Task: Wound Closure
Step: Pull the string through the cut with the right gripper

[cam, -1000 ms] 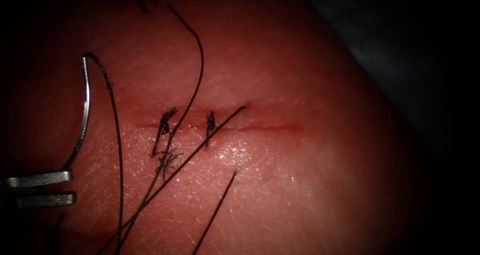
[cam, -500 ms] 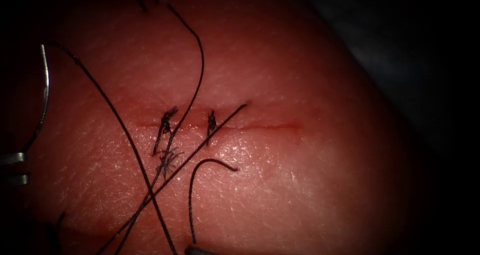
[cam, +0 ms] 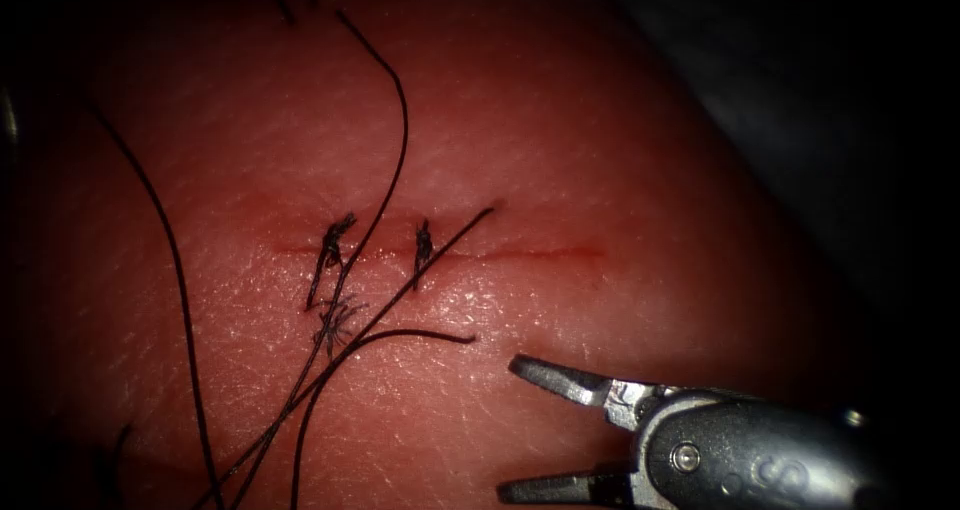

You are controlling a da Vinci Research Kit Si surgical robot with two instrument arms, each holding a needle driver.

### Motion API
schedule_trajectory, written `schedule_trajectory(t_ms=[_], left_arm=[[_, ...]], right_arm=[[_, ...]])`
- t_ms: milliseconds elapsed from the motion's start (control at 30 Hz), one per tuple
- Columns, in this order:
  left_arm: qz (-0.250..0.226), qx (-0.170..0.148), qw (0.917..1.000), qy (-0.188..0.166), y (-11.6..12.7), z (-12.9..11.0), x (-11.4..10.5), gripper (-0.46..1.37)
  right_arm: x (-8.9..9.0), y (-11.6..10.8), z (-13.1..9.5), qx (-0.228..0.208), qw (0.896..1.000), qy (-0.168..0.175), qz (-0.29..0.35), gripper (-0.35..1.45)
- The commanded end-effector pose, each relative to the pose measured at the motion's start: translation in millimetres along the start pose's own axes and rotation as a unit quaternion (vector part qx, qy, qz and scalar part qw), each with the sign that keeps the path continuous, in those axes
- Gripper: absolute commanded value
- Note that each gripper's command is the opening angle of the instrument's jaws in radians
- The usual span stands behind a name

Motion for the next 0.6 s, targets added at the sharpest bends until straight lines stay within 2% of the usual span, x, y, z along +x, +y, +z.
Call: schedule_trajectory(t_ms=[33, 167, 300, 367, 533, 600], left_arm=[[0.000, 0.001, 1.0000, -0.001, -0.3, -0.5, -0.1, -0.35], [0.004, 0.010, 0.9999, -0.014, -1.2, -2.3, -0.4, -0.35], [0.003, 0.013, 0.9998, -0.016, -1.0, -2.2, -0.4, -0.35], [0.003, 0.012, 0.9999, -0.012, -0.5, -1.7, -0.2, -0.35], [0.000, 0.010, 0.9999, -0.009, 0.0, -0.8, 0.0, -0.35], [0.000, 0.011, 0.9999, -0.009, 0.2, -0.5, 0.0, -0.35]], right_arm=[[-0.3, 0.1, -0.1, 0.003, 1.000, 0.000, -0.004, 1.16], [-1.1, 0.4, -0.3, 0.002, 1.000, -0.002, -0.004, 1.13], [-2.0, 0.6, 1.1, -0.007, 1.000, -0.005, -0.004, 1.13], [-2.9, 0.7, 3.0, -0.006, 1.000, -0.020, -0.009, 1.16], [-4.7, 1.1, 5.9, -0.007, 0.999, -0.031, -0.011, 1.16], [-6.0, 1.3, 7.6, -0.013, 0.999, -0.034, -0.009, 1.21]])
